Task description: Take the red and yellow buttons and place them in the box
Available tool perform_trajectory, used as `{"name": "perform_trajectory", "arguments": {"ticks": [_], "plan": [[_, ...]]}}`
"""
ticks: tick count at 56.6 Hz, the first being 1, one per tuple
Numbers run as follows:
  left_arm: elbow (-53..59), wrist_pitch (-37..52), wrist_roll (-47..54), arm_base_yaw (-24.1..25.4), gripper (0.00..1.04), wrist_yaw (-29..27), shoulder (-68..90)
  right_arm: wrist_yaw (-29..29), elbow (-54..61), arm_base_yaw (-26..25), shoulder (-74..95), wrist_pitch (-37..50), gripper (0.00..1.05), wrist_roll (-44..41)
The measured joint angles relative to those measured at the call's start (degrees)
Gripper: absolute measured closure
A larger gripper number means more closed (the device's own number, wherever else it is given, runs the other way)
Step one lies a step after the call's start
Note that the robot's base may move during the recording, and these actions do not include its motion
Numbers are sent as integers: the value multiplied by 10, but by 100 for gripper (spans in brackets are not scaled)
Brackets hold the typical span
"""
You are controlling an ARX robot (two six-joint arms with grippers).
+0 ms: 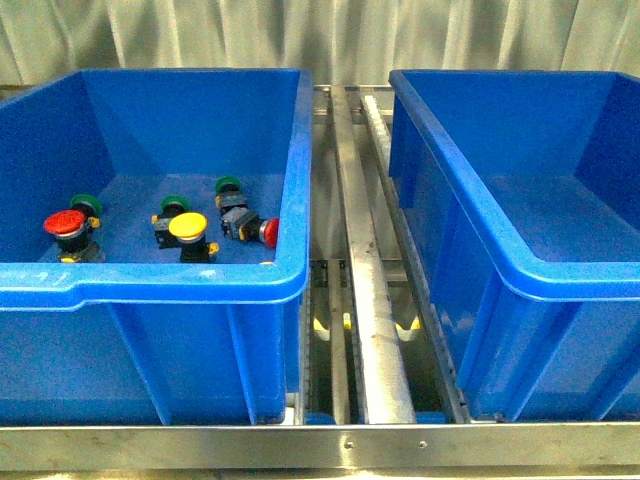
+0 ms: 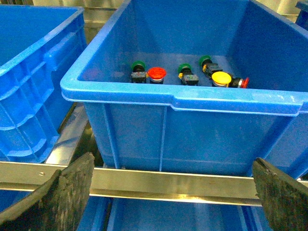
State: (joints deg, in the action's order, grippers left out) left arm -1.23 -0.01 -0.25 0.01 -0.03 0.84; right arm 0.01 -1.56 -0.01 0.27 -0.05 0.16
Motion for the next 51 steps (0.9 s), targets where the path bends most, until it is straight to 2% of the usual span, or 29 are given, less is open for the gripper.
{"name": "perform_trajectory", "arguments": {"ticks": [51], "plan": [[0,0,0,0,8,0,0,0,0,0,0,0,6,0]]}}
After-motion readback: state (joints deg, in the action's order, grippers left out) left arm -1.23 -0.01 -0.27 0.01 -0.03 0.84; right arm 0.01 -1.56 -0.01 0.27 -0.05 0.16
